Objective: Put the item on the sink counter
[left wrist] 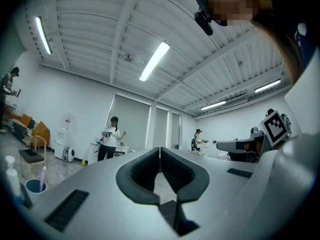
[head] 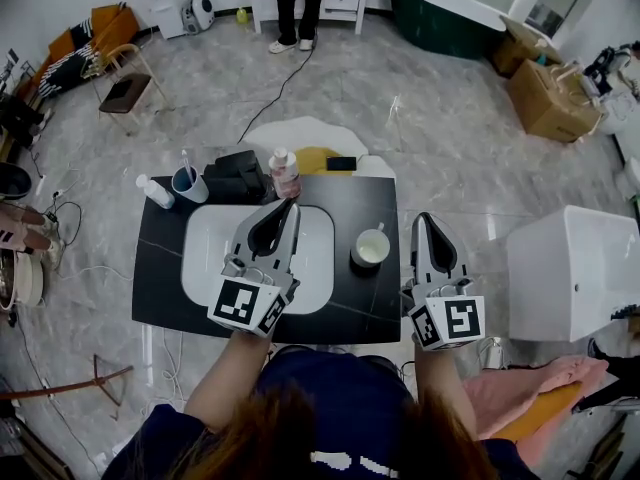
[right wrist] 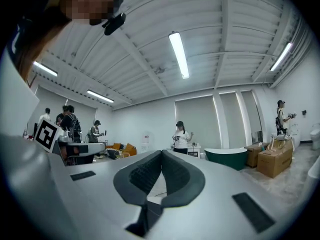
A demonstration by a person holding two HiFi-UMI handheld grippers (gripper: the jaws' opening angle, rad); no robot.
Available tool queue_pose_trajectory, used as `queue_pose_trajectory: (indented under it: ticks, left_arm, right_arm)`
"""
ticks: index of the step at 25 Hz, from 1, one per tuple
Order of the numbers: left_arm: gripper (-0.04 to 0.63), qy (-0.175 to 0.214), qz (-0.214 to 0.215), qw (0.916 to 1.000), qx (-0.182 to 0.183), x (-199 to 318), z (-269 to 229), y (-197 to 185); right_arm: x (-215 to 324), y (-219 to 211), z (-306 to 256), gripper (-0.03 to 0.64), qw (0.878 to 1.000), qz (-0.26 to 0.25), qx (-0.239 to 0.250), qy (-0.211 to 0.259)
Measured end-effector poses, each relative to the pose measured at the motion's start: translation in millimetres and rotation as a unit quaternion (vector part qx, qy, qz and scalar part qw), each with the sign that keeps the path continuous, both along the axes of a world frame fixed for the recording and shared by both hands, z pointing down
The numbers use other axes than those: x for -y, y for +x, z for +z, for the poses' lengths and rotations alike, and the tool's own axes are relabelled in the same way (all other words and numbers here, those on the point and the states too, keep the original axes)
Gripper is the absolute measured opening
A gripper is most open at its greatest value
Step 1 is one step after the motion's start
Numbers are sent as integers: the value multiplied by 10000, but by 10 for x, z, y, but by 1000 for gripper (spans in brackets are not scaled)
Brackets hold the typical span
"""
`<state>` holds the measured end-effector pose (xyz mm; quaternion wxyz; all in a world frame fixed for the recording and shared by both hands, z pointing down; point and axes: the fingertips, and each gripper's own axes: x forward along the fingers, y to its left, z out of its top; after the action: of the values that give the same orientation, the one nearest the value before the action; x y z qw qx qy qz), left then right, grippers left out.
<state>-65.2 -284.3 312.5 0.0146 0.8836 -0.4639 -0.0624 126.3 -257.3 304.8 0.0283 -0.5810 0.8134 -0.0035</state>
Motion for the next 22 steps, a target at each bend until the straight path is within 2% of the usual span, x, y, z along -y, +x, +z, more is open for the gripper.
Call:
queue_pose_trajectory:
  ticks: [22]
  left_arm:
    - [25,-41,-5,10000,-1,-4,-10,-9]
  right_arm:
    - [-5,-27,-164,15,9999,8,95,138]
